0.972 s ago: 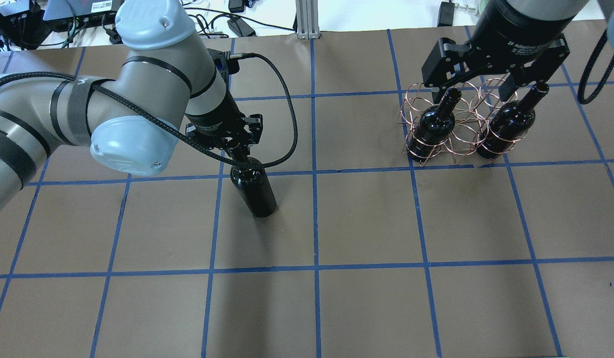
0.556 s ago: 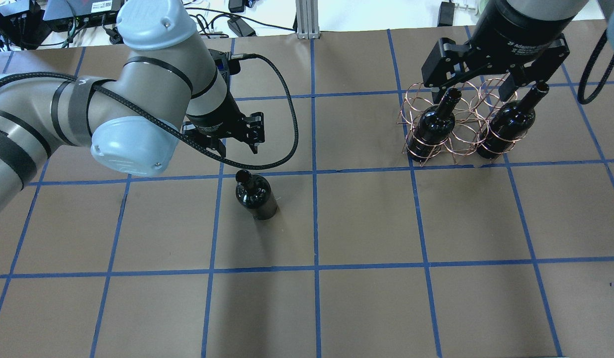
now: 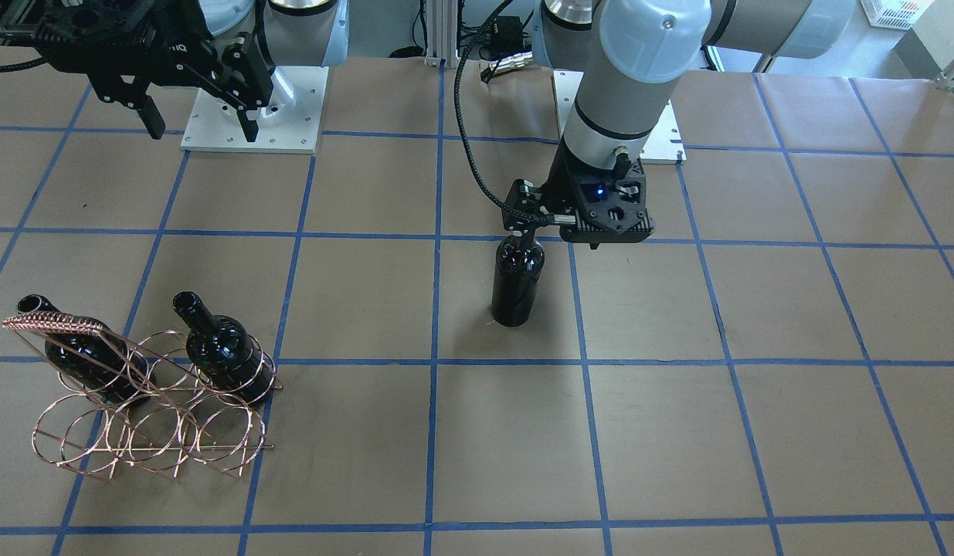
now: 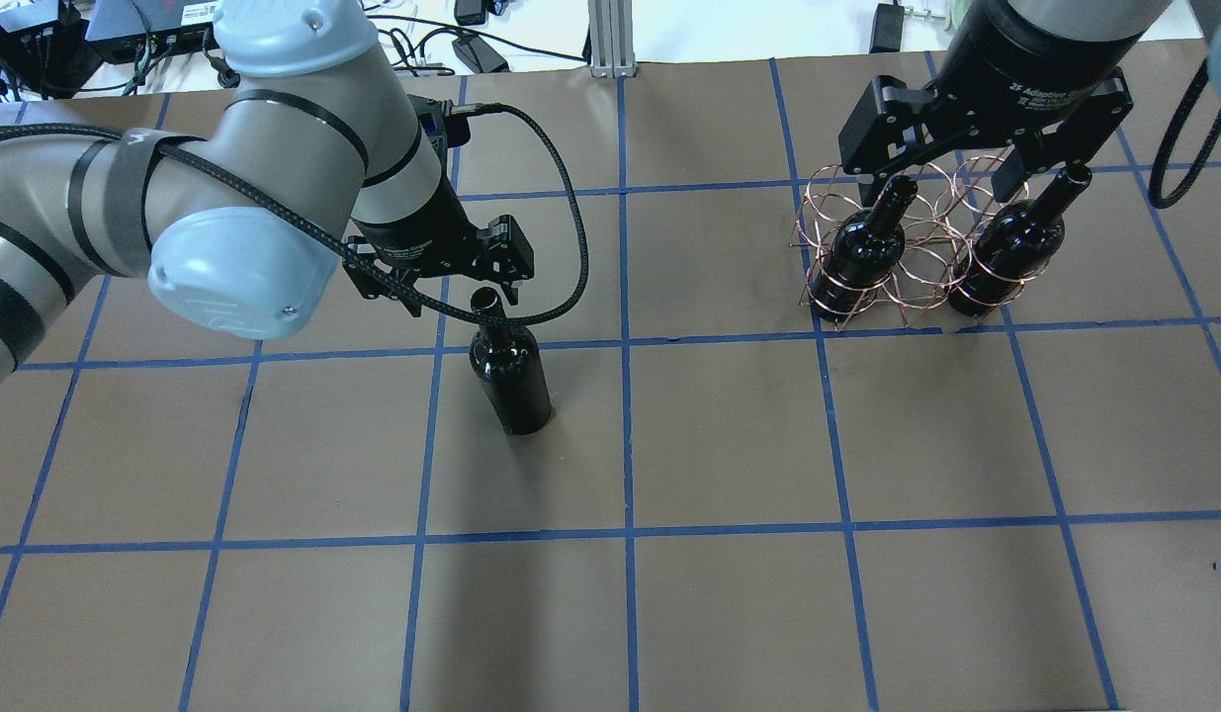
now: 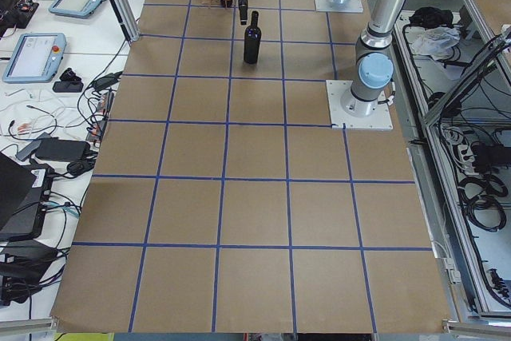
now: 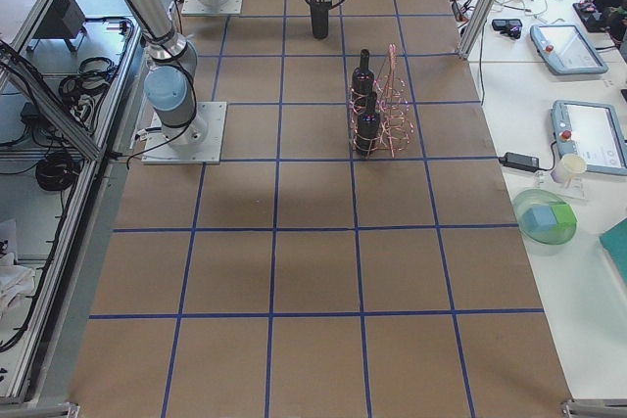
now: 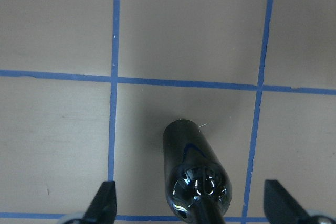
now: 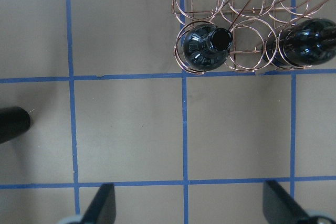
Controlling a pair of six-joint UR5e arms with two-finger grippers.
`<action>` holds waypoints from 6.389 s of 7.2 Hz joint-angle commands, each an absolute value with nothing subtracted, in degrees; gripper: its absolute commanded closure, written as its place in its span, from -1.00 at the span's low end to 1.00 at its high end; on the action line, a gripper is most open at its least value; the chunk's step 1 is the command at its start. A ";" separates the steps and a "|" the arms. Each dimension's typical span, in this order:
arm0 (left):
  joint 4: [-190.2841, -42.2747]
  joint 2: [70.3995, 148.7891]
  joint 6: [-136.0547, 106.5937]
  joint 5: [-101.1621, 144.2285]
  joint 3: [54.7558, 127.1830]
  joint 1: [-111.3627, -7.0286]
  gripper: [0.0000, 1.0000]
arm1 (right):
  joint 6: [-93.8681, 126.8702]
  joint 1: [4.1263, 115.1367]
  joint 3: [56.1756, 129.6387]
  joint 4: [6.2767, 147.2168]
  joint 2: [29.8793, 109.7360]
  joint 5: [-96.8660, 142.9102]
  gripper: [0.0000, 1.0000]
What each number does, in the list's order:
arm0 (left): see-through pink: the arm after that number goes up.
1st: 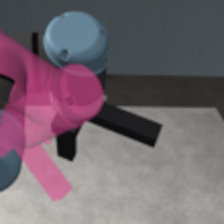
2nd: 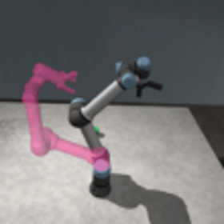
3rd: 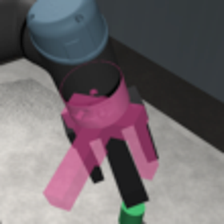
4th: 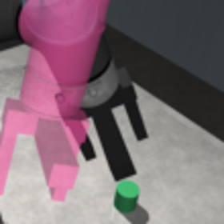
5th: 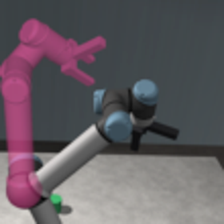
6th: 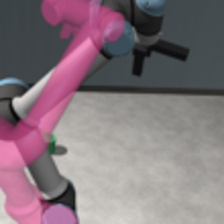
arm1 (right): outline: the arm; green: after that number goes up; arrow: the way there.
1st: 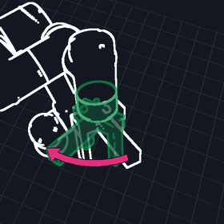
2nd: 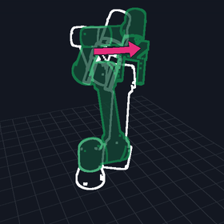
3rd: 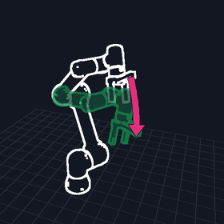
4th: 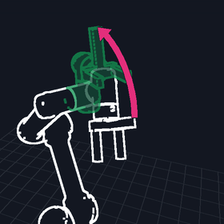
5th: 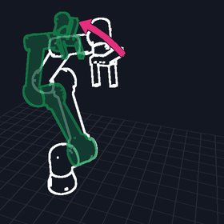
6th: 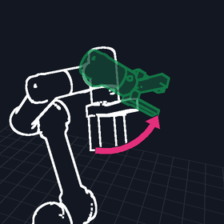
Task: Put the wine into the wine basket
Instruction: 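Set the bottle upright on the table, open the left gripper and withdraw, then move the right gripper over the standing bottle and grasp its neck, then lift the bottle with the right gripper and carry it to the wire rack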
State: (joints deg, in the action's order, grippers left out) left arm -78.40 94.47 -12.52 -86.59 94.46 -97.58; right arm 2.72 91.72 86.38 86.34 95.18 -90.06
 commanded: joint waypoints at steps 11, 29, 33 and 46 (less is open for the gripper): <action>-90.09 89.47 1.93 -92.72 84.99 -81.48 -1.00 | 21.88 111.66 86.40 98.25 86.06 -89.91 -1.00; -90.44 88.59 5.01 -92.73 86.84 -80.77 -1.00 | 46.23 126.04 80.42 107.31 67.32 -91.49 1.00; -90.27 88.59 5.01 -92.46 86.84 -80.77 -1.00 | 46.14 125.34 80.42 107.14 67.76 -91.50 1.00; -90.18 88.68 5.01 -91.85 86.92 -81.04 -1.00 | -3.86 83.26 79.98 79.82 92.28 -89.38 1.00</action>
State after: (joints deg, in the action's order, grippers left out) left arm -90.20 88.65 5.01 -91.95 86.92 -81.00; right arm -1.50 87.22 80.28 80.96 91.46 -89.12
